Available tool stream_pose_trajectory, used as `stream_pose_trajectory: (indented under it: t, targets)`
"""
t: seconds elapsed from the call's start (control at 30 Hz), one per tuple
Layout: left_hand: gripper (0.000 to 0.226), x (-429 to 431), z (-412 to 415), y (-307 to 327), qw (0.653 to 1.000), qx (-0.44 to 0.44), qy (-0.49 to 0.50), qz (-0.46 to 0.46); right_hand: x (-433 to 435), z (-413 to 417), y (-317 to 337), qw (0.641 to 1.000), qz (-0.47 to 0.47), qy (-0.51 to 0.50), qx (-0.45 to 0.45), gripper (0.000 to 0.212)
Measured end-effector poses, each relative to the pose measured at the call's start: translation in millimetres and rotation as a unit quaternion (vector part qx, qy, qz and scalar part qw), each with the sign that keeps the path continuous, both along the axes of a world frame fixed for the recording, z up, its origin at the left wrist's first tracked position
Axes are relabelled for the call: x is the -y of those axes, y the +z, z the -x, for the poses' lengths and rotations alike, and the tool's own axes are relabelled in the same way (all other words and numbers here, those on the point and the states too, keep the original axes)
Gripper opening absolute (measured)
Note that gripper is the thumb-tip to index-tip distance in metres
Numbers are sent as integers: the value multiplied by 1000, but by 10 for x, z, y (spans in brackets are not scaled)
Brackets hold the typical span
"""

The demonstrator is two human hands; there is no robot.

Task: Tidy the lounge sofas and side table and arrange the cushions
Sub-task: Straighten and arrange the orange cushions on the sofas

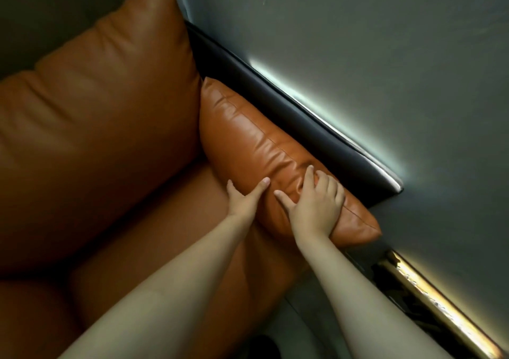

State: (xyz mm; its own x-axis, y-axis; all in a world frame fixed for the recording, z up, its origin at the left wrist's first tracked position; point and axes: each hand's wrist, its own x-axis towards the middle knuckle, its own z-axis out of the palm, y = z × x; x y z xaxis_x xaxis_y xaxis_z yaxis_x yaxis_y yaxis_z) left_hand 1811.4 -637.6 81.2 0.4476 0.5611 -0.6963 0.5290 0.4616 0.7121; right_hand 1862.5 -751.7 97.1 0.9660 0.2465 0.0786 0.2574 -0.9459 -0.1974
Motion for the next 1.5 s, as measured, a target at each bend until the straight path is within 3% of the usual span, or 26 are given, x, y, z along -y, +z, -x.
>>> stream_pose_trajectory:
  t: [0.3, 0.53, 0.73, 0.87, 1.0, 1.07, 1.17, 1.33, 1.4, 1.5]
  targets:
    - [102, 110, 158, 268, 999, -11, -36, 6, 172, 77, 167, 997, -2, 22, -68, 101]
    - [101, 485, 166, 270, 992, -41, -60, 105, 476, 158, 185, 997, 45, -6, -67, 105]
    - [107, 435, -9, 121, 993, -93, -50, 47, 449, 196, 124, 997, 52, -16, -57, 91]
    - [101, 294, 7, 79, 996, -67, -35, 39, 287, 185, 72, 997, 58, -26, -50, 81]
    - [87, 61, 184, 132, 999, -18, -29, 6, 250, 214, 132, 996, 57, -26, -62, 88]
    - [80, -110, 298, 226, 999, -4, -24, -41, 94, 283, 199, 996, 33, 7, -78, 95]
    - [72, -453, 529, 450, 976, -38, -40, -208, -371, 479, 328, 986, 4, 106, -128, 96]
    - [68, -1198, 1081, 738, 848, -129, -75, -508, -1281, 909, 501, 942, 6, 293, -161, 86]
    - [68, -1510, 1340, 766, 815, -167, -62, -552, -1662, 1033, 533, 925, -1, 348, -152, 76]
    - [66, -1871, 1708, 729, 822, -253, -34, -508, -2172, 1181, 580, 891, -10, 425, -160, 71]
